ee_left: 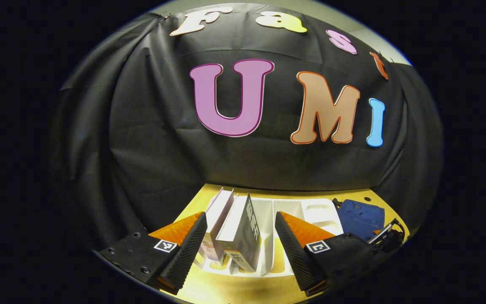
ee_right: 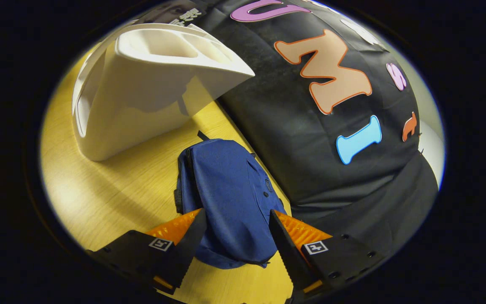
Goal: Open the schoolbag, grab two books from the bookshelf and put them into the schoolbag.
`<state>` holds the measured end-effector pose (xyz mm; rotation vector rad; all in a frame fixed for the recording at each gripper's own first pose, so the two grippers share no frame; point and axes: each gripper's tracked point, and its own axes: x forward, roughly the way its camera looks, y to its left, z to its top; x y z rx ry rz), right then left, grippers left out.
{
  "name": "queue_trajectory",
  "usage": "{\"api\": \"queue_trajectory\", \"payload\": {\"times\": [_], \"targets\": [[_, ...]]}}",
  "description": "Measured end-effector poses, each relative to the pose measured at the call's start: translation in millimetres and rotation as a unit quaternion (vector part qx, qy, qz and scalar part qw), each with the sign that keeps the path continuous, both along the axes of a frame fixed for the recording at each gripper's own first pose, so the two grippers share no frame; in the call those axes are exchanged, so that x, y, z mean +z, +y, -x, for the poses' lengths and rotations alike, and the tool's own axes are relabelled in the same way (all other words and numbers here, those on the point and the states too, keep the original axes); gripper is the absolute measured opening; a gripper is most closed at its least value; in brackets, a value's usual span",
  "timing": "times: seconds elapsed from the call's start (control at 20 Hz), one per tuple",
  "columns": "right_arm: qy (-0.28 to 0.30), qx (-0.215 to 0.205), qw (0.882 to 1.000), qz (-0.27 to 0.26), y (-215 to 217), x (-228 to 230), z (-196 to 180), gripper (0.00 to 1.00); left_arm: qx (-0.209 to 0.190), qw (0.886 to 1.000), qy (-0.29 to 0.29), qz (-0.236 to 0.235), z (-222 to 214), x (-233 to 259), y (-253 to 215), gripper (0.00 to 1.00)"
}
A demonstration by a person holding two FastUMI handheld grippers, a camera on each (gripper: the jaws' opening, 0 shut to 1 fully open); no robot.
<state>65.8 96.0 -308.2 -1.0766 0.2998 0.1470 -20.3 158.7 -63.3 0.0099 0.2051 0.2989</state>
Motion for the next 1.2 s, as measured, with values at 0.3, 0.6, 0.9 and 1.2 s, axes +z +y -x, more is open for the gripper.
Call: {"api": "queue_trajectory", "payload": {"times": [0.3,0.6,0.9,1.2], "targets": [[-0.001,0.012,1.0,0.023,4,-8,-3,0.97,0.009,1.0,0.005,0.003,5,-7,5,0.95],[-0.018,-0.003,0.999,0.04,-9,-1,-24,0.97,0.003,1.0,0.011,0.002,3,-10,0,0.94],[-0.026,0.028,0.998,0.041,4,-5,-49,1.0,-0.009,1.0,0.013,-0.002,-3,-13,-8,0.95],[-0.004,0.042,0.999,0.019,9,-15,-57,0.6,-0.011,1.0,0.014,-0.001,-2,-12,-13,0.95]]}}
